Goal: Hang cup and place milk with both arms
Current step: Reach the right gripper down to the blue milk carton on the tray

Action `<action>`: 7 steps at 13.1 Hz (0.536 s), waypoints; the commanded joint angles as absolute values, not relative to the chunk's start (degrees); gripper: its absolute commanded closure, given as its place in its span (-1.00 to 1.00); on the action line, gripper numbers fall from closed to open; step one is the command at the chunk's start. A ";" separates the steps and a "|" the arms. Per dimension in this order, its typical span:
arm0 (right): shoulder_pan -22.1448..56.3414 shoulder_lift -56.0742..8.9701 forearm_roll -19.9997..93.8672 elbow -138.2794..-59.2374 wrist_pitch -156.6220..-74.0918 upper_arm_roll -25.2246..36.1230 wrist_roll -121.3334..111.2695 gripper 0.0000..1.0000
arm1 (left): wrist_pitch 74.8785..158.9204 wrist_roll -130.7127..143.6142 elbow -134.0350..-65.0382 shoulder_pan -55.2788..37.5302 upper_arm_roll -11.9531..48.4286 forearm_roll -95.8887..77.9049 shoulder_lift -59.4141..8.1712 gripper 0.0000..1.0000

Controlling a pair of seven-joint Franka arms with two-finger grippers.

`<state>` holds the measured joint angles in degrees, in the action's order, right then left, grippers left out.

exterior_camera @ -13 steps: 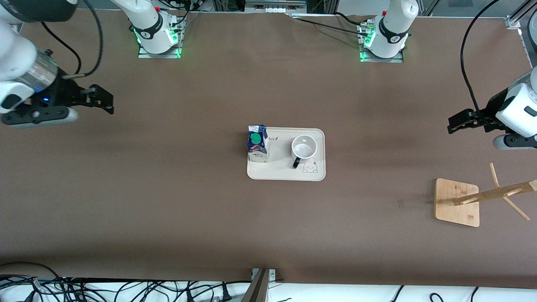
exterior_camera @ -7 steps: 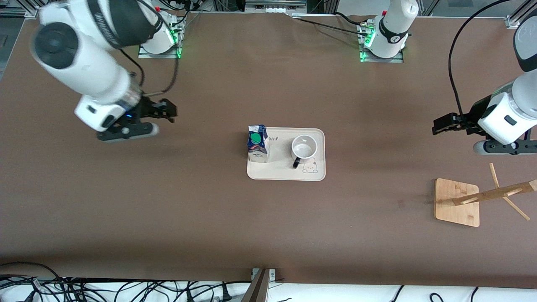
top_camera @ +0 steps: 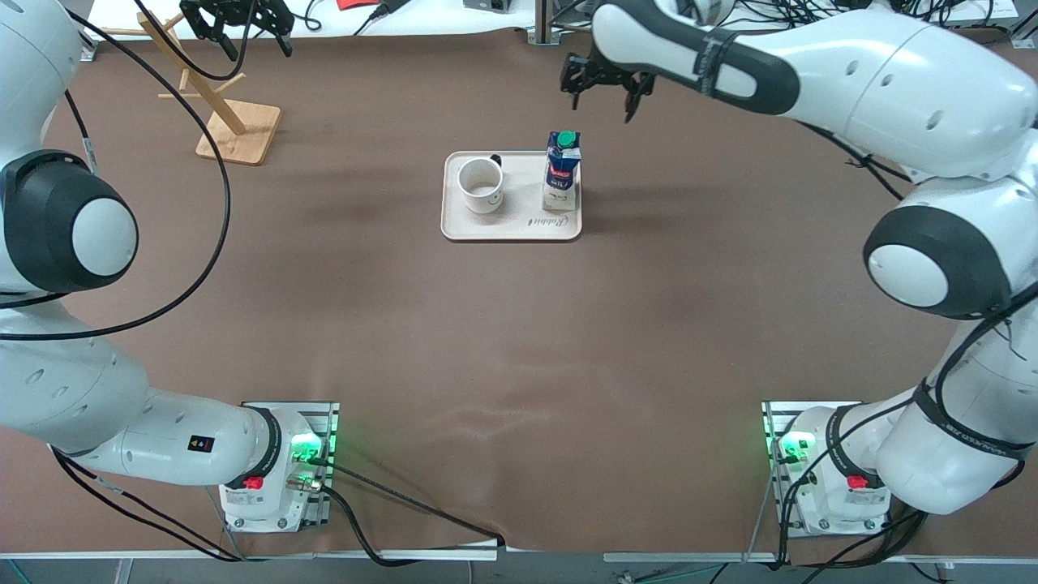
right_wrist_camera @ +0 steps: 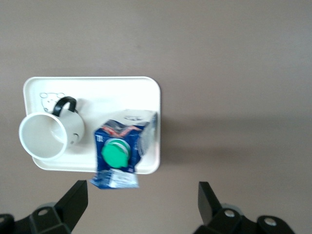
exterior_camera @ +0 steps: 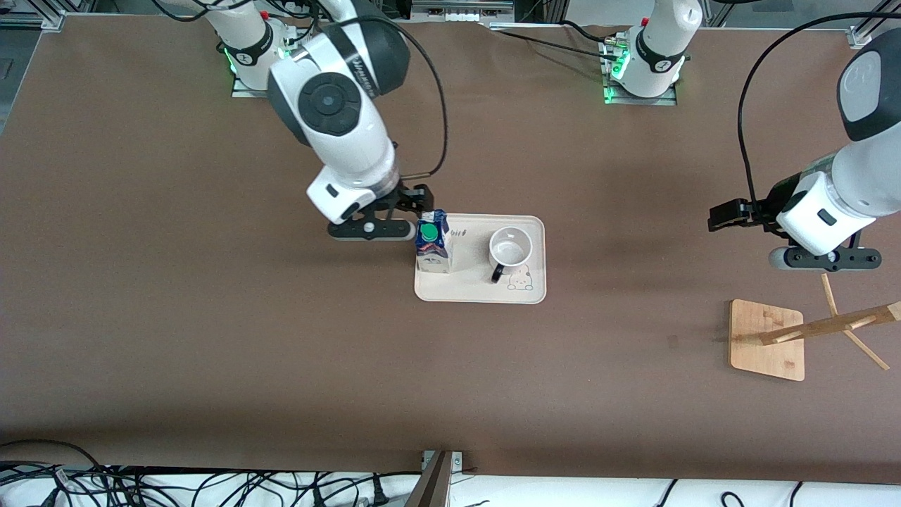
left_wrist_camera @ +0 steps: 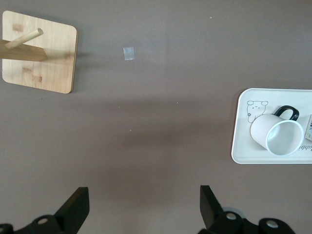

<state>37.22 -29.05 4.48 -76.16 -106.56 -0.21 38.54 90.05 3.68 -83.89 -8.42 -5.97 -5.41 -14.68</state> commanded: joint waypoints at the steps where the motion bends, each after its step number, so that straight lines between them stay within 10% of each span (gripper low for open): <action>1: 38.84 -32.95 5.45 -73.21 -109.41 0.26 44.10 -1.00 | 90.00 2.46 -84.98 -8.17 -5.89 -6.33 -15.81 -1.00; 7: 41.48 -36.56 5.01 -73.56 -110.39 0.26 45.97 -1.00 | 90.09 2.46 -85.87 -8.17 -5.89 -6.33 -17.75 -1.00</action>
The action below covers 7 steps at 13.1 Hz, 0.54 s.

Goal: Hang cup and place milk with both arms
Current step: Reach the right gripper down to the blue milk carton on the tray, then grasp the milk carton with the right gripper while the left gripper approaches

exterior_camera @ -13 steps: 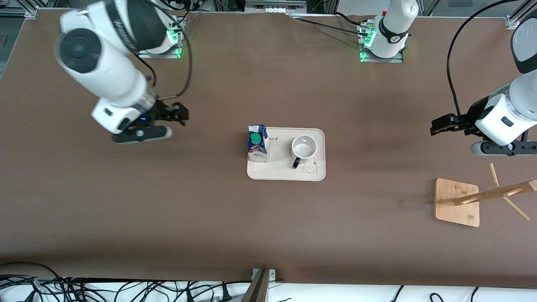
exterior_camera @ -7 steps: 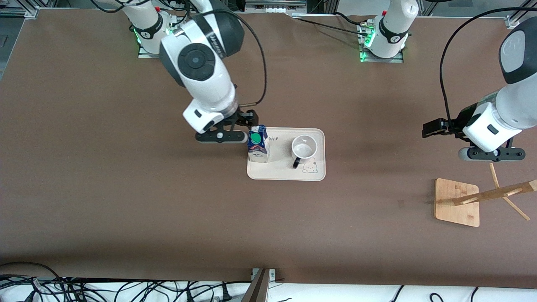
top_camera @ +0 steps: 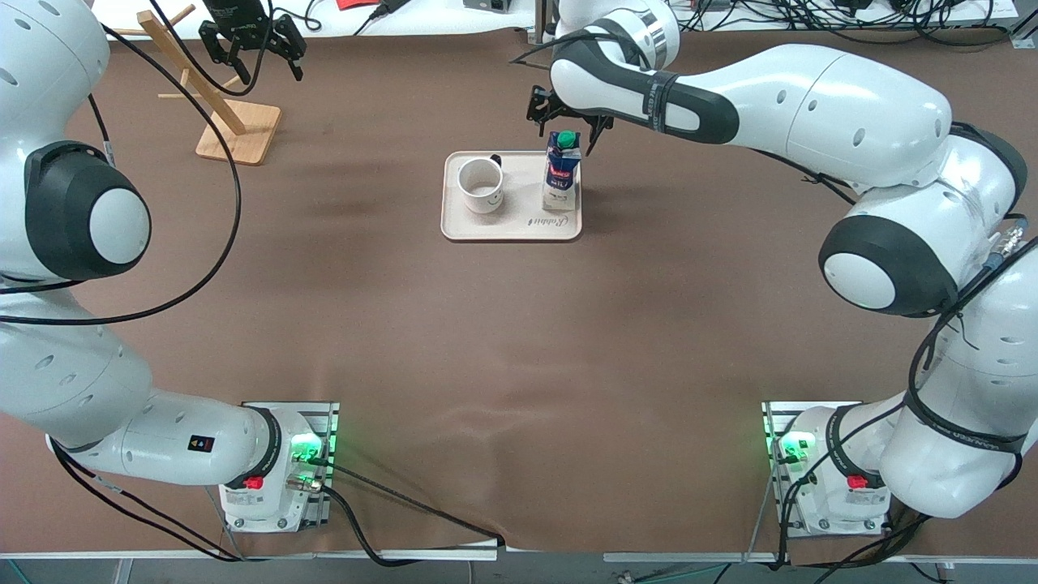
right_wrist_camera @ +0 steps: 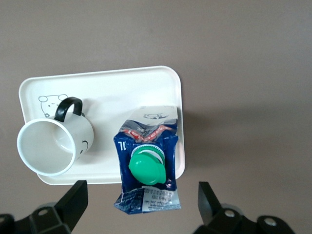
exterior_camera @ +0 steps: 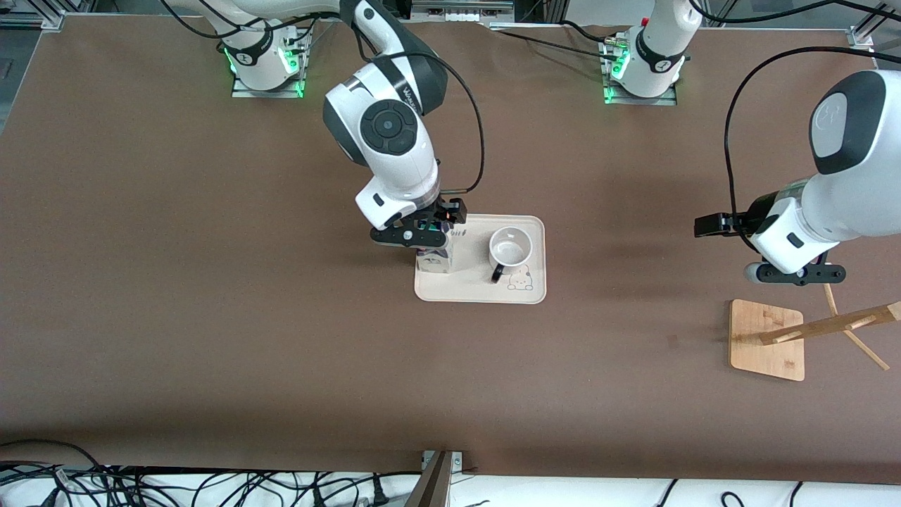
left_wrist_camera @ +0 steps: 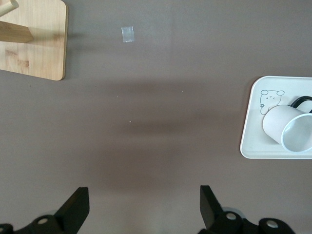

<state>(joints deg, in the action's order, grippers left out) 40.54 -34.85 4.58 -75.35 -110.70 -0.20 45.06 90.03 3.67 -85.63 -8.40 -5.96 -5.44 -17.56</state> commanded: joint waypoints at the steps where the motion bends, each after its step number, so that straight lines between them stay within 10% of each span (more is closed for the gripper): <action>1: 41.57 -36.82 5.01 -73.74 -110.91 0.26 46.05 -1.00 | 90.09 2.46 -85.87 -8.17 -5.89 -6.24 -17.84 -1.00; 4: 41.57 -37.44 5.01 -75.58 -112.23 0.26 46.14 -0.91 | 90.61 2.46 -86.66 -10.01 -5.80 -6.24 -18.19 -1.00; 7: 41.57 -37.53 5.01 -75.76 -112.24 0.35 46.05 -0.11 | 92.19 2.72 -86.75 -13.09 -4.22 -4.31 -18.46 -1.00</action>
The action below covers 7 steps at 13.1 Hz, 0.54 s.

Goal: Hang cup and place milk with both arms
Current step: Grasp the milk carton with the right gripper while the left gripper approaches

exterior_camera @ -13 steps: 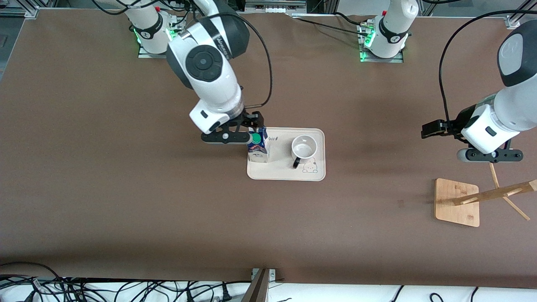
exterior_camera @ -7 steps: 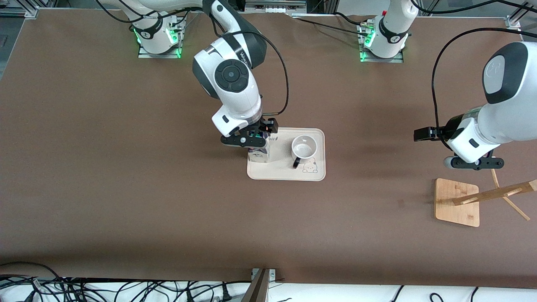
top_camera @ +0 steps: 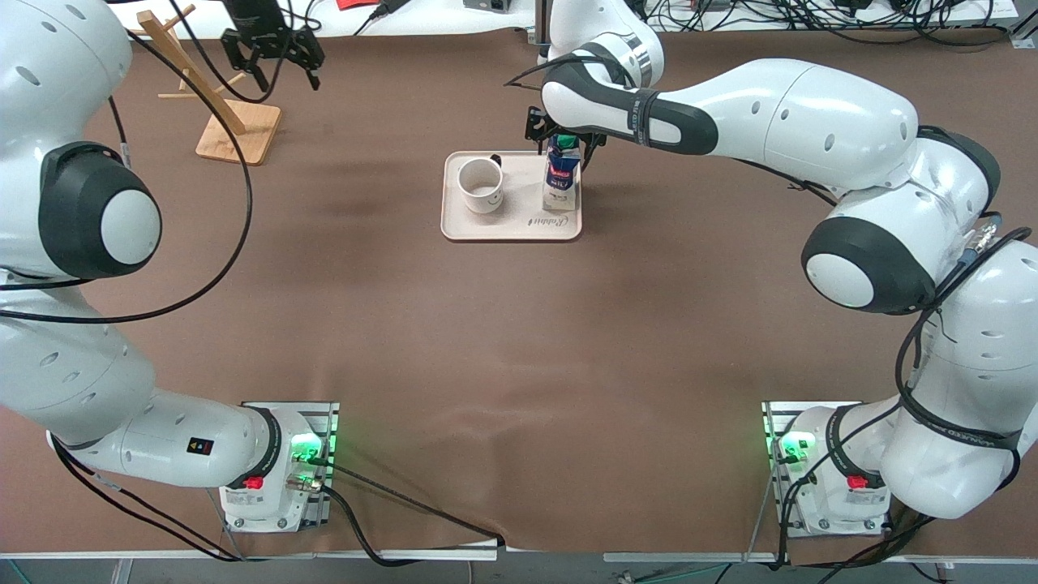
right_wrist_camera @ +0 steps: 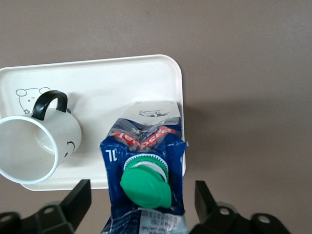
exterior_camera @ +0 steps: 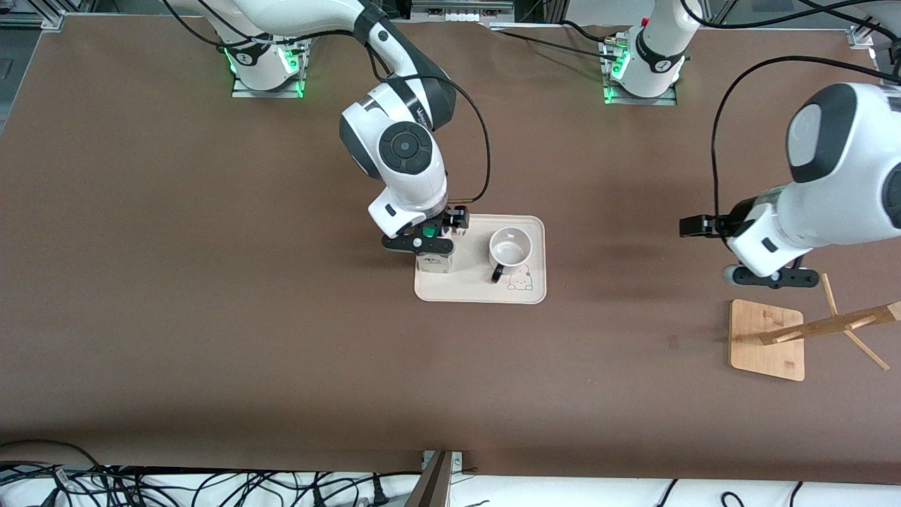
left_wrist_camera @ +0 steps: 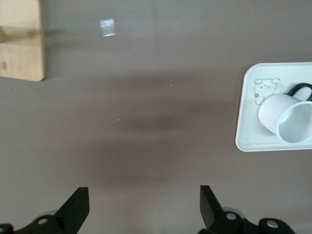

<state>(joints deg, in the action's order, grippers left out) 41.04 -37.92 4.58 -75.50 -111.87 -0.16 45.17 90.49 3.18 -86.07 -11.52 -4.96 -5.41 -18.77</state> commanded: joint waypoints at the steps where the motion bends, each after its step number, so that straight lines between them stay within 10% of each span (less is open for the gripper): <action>1: 41.57 -37.53 5.01 -75.76 -112.24 0.35 46.05 0.02 | 92.28 2.81 -86.75 -13.10 -3.52 -4.05 -18.89 -1.00; 7: 38.15 -33.24 5.54 -74.01 -104.53 0.53 42.38 0.14 | 91.76 2.46 -87.54 -13.01 -3.34 -4.22 -19.86 -1.00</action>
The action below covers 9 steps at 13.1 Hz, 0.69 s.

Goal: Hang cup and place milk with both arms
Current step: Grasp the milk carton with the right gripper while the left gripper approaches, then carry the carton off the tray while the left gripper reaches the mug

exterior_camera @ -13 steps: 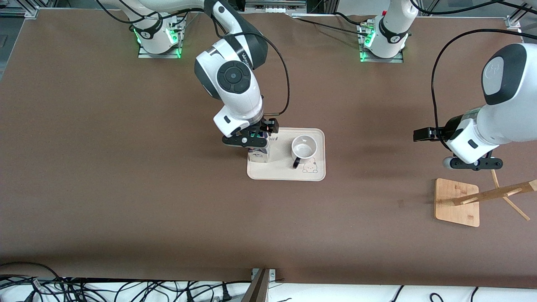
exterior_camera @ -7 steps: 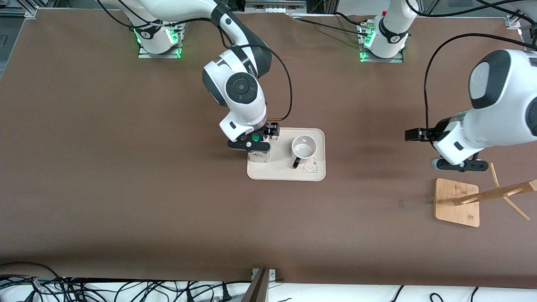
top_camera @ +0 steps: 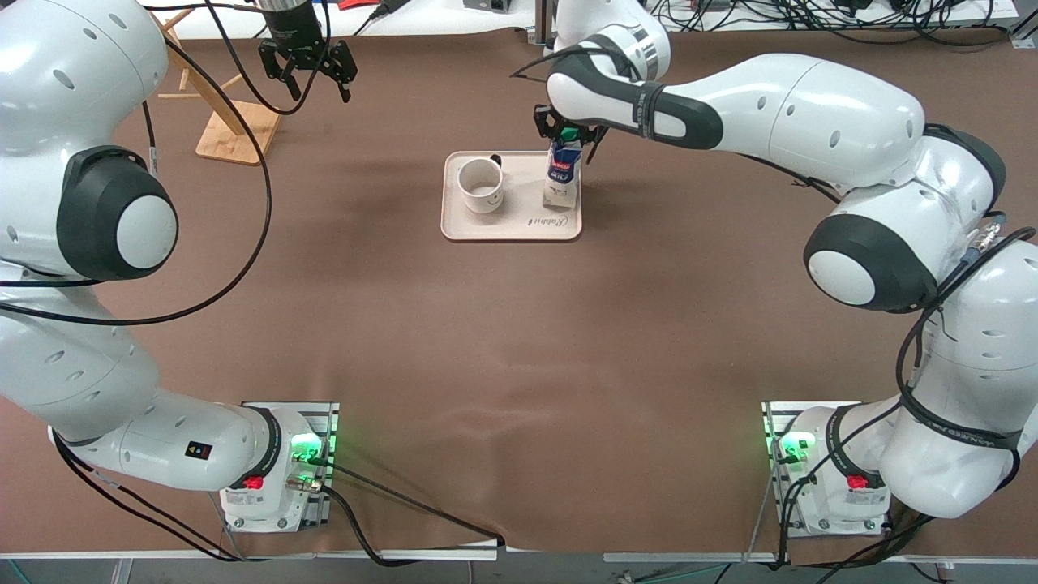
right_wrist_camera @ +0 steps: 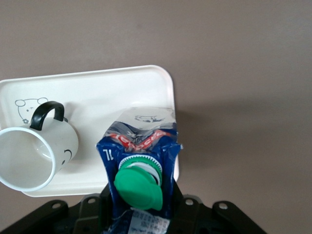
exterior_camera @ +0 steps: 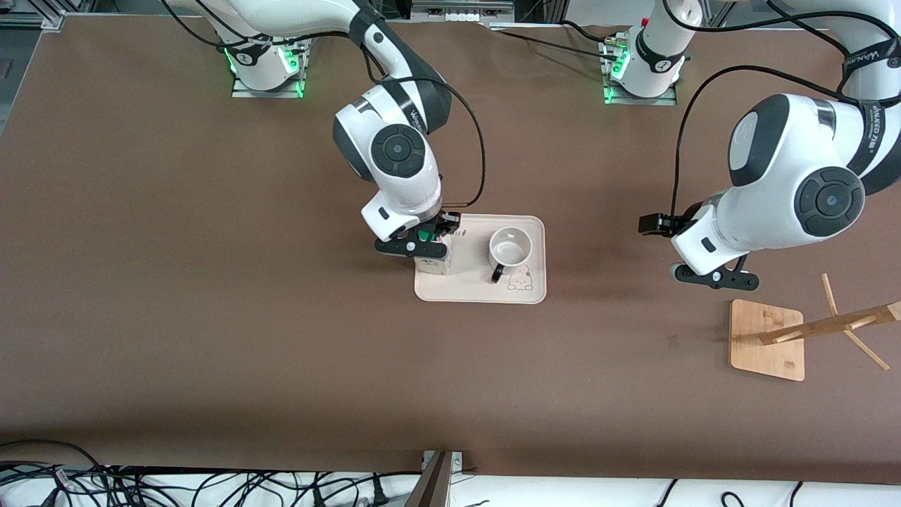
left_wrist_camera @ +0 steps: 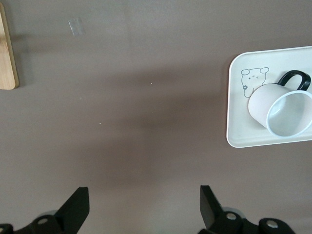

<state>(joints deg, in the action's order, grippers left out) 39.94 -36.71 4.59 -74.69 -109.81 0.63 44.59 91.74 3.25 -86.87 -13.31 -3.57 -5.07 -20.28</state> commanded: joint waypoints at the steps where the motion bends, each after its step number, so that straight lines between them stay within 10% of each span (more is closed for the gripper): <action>1: 36.75 -32.35 5.54 -72.79 -101.63 0.53 39.41 0.14 | 91.93 2.55 -87.97 -13.09 -3.34 -4.04 -20.39 -1.00; 9: 20.23 -22.60 6.42 -82.14 -94.04 4.39 6.10 0.14 | 92.64 6.31 -87.45 -12.75 0.43 -7.21 -24.52 -1.00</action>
